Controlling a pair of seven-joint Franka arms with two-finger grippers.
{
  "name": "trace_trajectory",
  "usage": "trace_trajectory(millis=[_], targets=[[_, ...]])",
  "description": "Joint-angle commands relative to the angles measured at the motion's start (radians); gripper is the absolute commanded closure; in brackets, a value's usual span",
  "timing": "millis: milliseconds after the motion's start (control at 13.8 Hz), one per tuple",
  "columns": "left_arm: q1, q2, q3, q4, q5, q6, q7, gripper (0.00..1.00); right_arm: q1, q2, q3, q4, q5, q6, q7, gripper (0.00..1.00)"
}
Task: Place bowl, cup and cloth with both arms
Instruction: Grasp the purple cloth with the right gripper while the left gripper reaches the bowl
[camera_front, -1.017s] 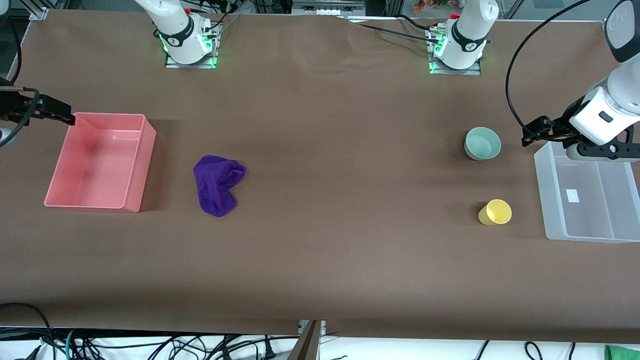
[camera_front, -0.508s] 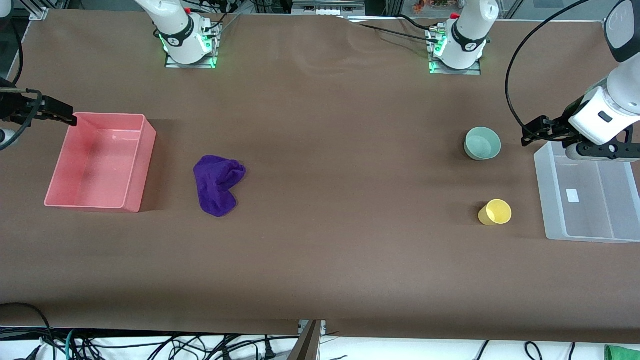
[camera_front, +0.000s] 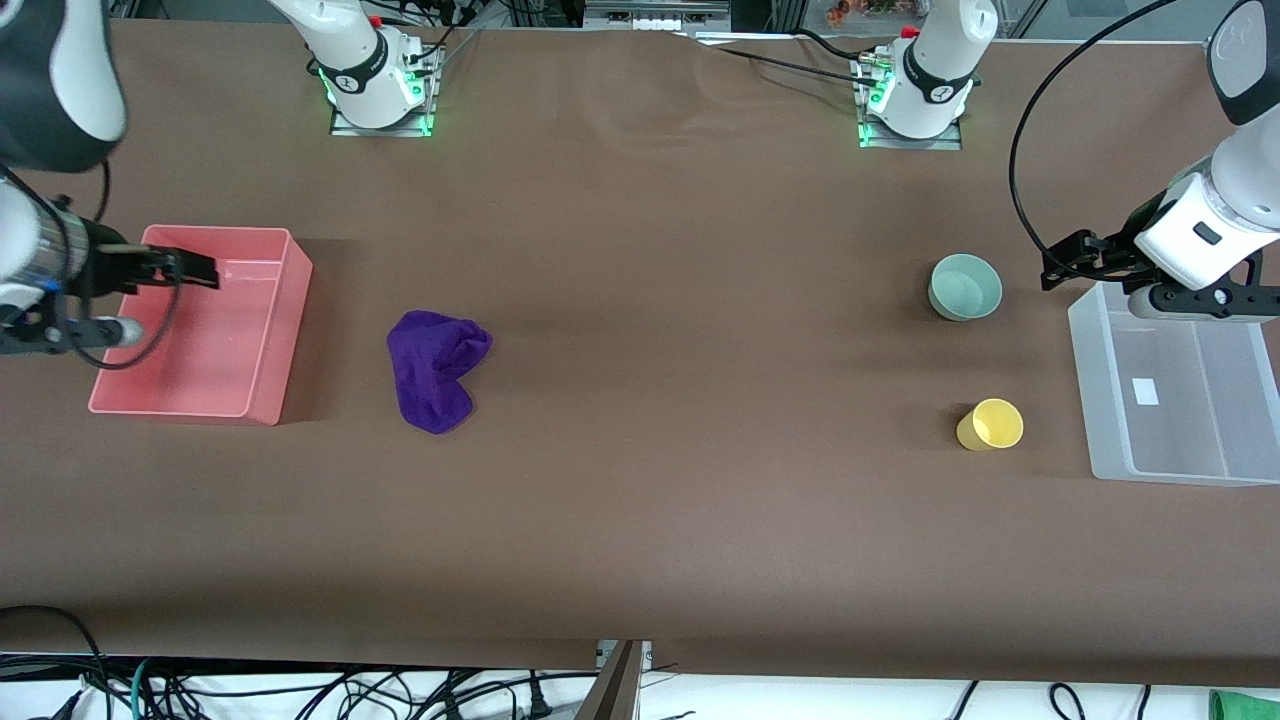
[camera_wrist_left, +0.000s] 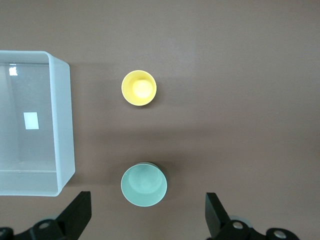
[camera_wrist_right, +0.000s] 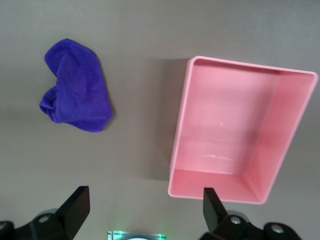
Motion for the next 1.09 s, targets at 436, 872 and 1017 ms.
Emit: trace_trajectory(millis=[436, 872, 1017], targets=[[-0.003, -0.01, -0.005, -0.003, -0.011, -0.029, 0.006, 0.0, 0.0, 0.044, 0.151, -0.326, 0.009, 0.438, 0.272, 0.0], [0.0, 0.03, -0.004, -0.129, -0.007, -0.085, 0.234, 0.0, 0.006, 0.141, 0.18, -0.447, 0.009, 0.714, 0.341, 0.0], [0.0, 0.042, -0.004, -0.193, 0.031, -0.06, 0.302, 0.0, 0.035, 0.193, 0.183, -0.452, 0.0, 0.79, 0.39, 0.0]])
